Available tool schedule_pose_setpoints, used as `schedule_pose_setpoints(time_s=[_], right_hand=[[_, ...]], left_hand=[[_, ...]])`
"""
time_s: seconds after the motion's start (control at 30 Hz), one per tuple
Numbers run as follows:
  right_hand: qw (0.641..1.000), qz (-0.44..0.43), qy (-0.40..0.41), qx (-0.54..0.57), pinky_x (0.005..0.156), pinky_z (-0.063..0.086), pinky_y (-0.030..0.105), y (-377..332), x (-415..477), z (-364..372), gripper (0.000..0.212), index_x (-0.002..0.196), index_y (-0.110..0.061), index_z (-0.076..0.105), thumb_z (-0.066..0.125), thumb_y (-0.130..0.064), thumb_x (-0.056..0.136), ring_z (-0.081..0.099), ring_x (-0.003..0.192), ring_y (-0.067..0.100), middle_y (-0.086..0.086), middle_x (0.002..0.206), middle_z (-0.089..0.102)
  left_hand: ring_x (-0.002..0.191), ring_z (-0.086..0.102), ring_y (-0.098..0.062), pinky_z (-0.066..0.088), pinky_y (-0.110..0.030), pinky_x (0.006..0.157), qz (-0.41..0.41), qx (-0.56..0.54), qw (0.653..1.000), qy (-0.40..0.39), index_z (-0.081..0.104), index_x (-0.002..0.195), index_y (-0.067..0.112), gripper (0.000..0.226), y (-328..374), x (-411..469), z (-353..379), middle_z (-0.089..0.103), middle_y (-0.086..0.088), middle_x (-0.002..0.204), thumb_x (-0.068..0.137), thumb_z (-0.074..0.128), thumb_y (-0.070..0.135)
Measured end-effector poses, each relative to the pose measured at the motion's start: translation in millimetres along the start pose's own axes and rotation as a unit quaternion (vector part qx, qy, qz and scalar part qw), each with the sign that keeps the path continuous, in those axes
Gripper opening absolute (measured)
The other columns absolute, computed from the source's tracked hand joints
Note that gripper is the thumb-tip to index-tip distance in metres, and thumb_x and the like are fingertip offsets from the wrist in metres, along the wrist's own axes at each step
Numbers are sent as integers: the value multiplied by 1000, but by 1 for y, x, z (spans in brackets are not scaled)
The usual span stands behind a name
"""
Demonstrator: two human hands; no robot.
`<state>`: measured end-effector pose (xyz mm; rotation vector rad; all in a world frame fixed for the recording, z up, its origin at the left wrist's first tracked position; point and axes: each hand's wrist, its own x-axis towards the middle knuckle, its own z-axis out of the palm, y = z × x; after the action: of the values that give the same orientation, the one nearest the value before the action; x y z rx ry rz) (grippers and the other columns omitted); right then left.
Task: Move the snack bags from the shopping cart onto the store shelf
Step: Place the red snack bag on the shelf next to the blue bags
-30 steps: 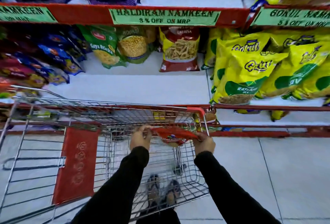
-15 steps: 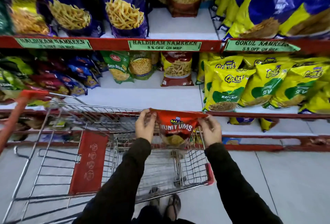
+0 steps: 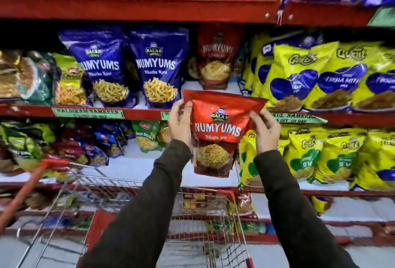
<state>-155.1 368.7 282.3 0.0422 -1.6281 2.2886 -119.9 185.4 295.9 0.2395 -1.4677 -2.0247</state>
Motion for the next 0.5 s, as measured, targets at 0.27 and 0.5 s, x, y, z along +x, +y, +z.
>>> schedule_pose_setpoints(time_s=[0.27, 0.5], right_hand=[[994, -102, -20, 12, 69, 48, 17, -72, 89, 54, 8, 91, -10, 64, 67, -11, 84, 56, 70, 4, -3, 77, 65], [988, -107, -39, -109, 71, 46, 43, -61, 171, 79, 20, 75, -29, 69, 65, -48, 74, 56, 75, 20, 2, 79, 66]], left_hand=[[91, 61, -8, 51, -22, 88, 41, -65, 997, -12, 60, 94, 23, 6, 58, 86, 75, 65, 9, 95, 92, 58, 18], [100, 68, -31, 52, -50, 98, -49, -91, 993, 52, 70, 98, 15, 26, 43, 158, 124, 72, -12, 106, 81, 66, 34]])
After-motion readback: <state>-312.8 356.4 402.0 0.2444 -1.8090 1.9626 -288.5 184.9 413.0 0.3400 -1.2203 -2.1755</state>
